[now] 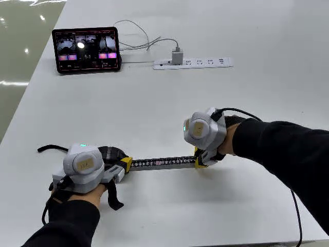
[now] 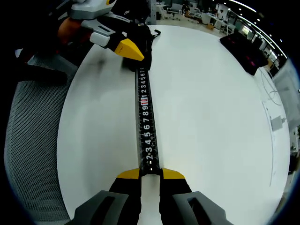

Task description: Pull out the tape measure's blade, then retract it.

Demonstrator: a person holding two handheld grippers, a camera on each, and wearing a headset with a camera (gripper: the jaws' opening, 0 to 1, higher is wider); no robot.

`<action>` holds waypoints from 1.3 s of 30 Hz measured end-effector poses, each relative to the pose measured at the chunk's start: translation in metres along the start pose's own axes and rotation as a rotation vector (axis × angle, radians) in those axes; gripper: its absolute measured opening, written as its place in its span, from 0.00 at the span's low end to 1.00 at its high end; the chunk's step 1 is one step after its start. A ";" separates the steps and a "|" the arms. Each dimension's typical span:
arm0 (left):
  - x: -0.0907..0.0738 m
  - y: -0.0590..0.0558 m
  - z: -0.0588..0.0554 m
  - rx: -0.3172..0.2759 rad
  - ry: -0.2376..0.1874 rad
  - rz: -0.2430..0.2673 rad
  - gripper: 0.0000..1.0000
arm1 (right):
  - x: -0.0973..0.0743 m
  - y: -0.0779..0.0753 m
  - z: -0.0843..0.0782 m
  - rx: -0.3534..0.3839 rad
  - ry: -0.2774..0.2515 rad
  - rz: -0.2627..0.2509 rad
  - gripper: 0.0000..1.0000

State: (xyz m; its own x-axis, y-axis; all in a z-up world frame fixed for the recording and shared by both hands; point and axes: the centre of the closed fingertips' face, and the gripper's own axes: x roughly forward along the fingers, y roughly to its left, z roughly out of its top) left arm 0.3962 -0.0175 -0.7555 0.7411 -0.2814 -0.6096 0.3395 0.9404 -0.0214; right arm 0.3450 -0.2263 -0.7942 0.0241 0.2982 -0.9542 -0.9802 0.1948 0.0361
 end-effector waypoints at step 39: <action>0.000 -0.001 0.000 -0.004 0.002 -0.005 0.59 | 0.004 -0.001 0.013 0.036 -0.023 -0.005 0.10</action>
State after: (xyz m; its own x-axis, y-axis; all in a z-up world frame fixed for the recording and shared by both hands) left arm 0.3956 -0.0183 -0.7556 0.7379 -0.2860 -0.6113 0.3410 0.9397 -0.0280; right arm 0.3488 -0.2131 -0.7938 0.0341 0.3183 -0.9474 -0.9723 0.2300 0.0423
